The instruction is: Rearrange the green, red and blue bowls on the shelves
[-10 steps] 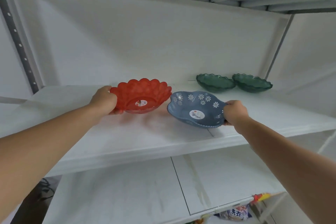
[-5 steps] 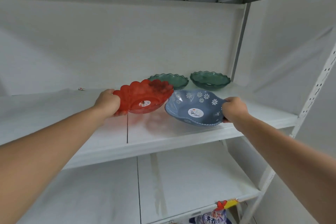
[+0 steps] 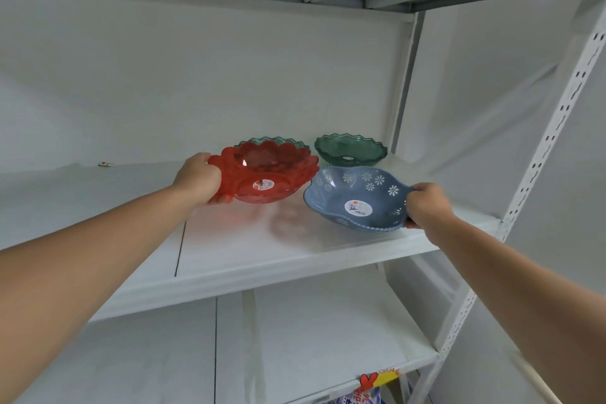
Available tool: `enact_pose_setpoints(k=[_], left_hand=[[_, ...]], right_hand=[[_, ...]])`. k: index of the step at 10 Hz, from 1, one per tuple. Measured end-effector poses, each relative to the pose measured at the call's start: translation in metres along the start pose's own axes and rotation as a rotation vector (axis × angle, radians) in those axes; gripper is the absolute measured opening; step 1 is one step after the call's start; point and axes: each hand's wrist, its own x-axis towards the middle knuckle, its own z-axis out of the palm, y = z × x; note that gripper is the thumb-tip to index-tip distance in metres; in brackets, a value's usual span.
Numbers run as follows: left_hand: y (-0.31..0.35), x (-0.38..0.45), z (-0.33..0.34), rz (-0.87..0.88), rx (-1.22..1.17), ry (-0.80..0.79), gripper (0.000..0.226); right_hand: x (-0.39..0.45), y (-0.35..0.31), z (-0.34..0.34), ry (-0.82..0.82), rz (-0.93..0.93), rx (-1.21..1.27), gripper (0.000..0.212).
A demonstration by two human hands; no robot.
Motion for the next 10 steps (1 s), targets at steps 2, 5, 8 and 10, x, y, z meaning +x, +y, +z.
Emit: enact_pose_setpoints(k=[2, 5, 8, 10], left_hand=[[0.009, -0.003, 0.028, 0.003, 0.014, 0.029, 0.032], [-0.023, -0.008, 0.088, -0.115, 0.033, 0.142, 0.052], [-0.026, -0.031, 0.113, -0.187, -0.004, 0.196, 0.061], [-0.015, -0.03, 0.094, -0.034, 0.621, 0.185, 0.075]], right_hand=[[0.048, 0.006, -0.042, 0.026, -0.017, 0.011, 0.033], [0.13, 0.043, -0.056, -0.111, -0.049, 0.007, 0.023], [0.157, 0.051, -0.047, -0.175, -0.117, -0.135, 0.029], [0.154, 0.034, -0.053, -0.13, -0.201, -0.331, 0.045]])
